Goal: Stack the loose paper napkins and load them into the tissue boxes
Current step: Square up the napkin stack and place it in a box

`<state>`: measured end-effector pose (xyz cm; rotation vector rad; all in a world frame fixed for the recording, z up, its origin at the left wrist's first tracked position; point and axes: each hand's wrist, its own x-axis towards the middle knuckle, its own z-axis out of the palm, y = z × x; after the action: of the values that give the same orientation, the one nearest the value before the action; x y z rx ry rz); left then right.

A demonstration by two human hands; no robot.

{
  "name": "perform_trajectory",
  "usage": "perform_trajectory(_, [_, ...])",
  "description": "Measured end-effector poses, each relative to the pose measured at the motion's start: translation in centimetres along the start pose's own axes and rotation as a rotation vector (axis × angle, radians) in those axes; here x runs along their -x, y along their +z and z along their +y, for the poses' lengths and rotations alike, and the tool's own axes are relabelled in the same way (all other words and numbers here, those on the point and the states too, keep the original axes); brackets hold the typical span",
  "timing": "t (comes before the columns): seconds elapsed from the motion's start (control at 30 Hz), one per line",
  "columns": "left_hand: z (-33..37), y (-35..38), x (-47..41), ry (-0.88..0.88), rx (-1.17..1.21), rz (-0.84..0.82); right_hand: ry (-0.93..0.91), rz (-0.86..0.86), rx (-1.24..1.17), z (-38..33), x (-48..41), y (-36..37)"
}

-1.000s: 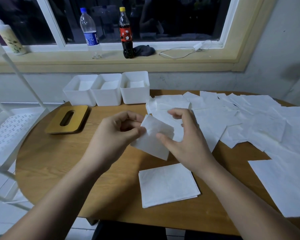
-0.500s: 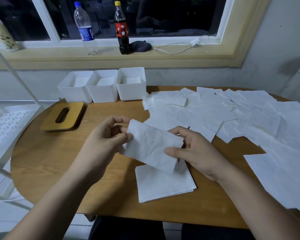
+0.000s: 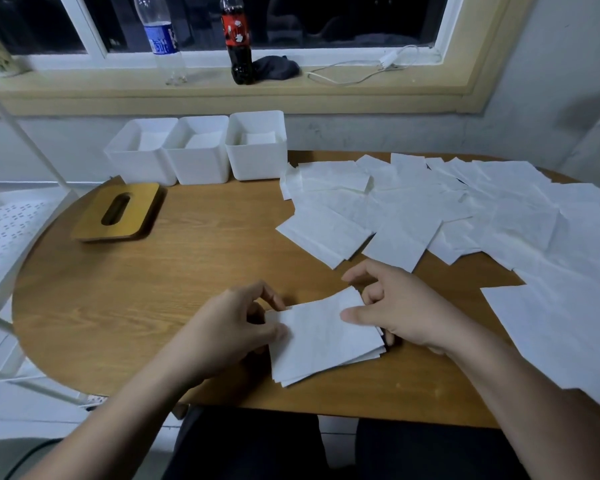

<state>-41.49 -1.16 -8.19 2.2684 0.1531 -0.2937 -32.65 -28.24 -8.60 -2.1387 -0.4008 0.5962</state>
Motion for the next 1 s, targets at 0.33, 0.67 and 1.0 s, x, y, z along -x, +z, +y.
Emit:
perform_trajectory(0.33, [-0.3, 0.4, -0.5, 0.049, -0.169, 0.056, 0.016, 0.033, 0.129, 0.2, 1.3, 0.5])
perform_trajectory(0.67, [-0.4, 0.5, -0.5, 0.090, -0.217, 0.152, -0.043, 0.143, 0.147, 0.7, 1.2, 1.0])
perform_trajectory(1.0, [-0.8, 0.8, -1.2, 0.156, -0.348, 0.222, -0.075, 0.238, 0.271, 1.2, 1.0, 1.4])
